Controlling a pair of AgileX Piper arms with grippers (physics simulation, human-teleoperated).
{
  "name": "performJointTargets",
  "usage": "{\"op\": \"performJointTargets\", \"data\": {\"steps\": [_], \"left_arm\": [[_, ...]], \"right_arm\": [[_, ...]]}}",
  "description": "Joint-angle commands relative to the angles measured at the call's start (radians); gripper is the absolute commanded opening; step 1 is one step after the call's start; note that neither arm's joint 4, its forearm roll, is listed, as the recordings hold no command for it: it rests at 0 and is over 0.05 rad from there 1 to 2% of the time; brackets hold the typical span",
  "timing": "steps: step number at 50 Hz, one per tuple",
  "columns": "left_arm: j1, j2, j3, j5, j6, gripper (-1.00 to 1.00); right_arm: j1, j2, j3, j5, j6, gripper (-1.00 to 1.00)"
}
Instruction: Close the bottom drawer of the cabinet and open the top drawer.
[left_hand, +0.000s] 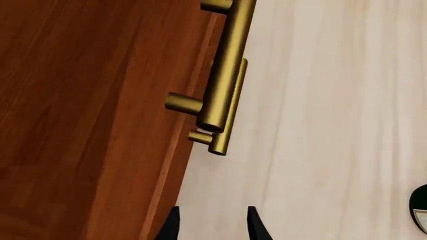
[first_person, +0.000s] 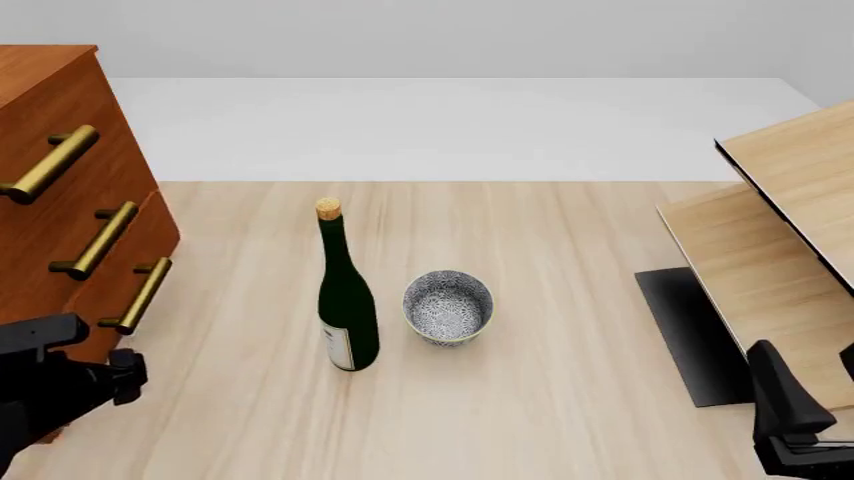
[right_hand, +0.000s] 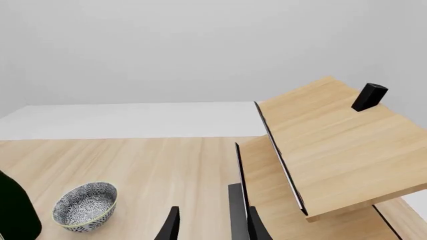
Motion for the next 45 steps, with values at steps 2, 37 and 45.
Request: {"op": "performJointTargets", "data": {"steps": [2, 37, 45], "left_arm": [[0.061, 0.0, 0.007, -0.004, 0.085, 1.0], [-0.057, -0.001, -0.021, 0.008, -0.032, 1.0], [-0.111, -0.001, -0.03, 0.012, -0.082, 1.0]], "right_arm": [[-0.003, 0.007, 0.0, -0.006, 0.002, 1.0], [-0.003, 0.002, 0.0, -0.003, 0.001, 1.0], [-0.004, 0.001, 0.0, -0.003, 0.001, 1.0]]}}
